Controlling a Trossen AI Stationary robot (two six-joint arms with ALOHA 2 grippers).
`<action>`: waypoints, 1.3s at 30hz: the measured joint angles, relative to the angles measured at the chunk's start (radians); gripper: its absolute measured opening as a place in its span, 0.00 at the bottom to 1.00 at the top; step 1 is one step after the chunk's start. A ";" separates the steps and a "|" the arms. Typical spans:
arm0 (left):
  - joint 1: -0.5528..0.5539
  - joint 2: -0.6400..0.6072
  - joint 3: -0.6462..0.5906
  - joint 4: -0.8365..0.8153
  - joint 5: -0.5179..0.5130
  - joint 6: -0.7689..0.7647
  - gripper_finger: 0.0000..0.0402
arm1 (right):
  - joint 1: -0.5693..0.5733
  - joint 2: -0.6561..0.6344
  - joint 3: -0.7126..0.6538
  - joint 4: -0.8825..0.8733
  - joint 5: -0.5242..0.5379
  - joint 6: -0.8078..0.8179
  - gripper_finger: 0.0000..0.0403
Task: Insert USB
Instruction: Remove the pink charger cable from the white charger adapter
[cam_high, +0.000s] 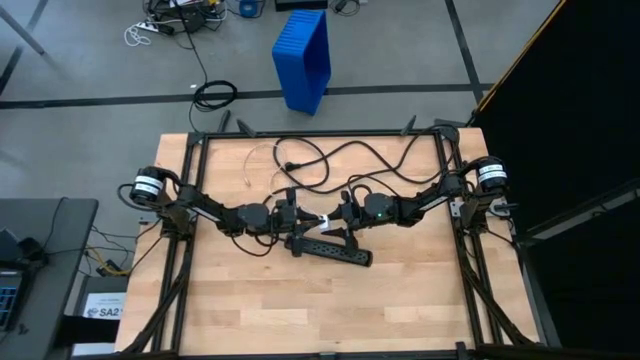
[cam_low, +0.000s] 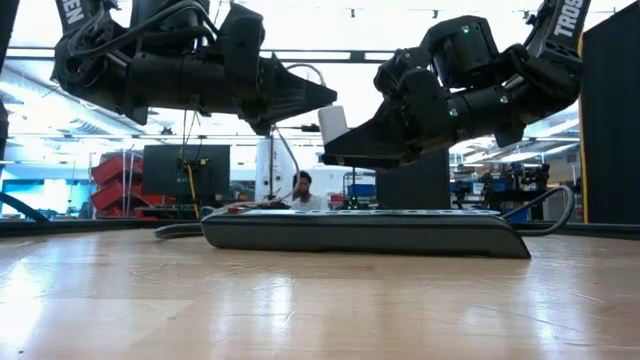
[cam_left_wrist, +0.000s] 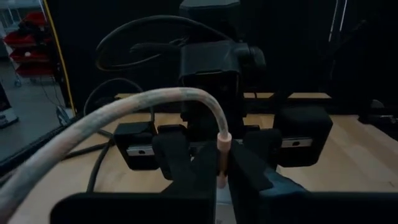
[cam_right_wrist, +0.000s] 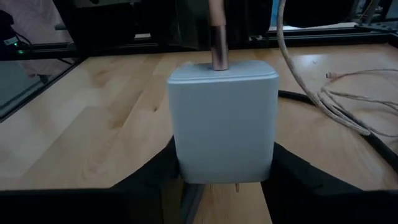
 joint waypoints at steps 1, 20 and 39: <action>0.000 0.000 0.000 0.006 0.000 0.012 0.01 | 0.000 0.000 0.000 -0.003 0.000 0.000 0.36; -0.005 -0.001 0.000 -0.069 0.007 -0.036 0.00 | -0.001 0.001 -0.001 0.076 0.034 0.042 0.57; -0.005 0.002 -0.002 -0.043 0.023 -0.025 0.00 | -0.001 -0.004 0.002 0.048 0.014 0.045 0.35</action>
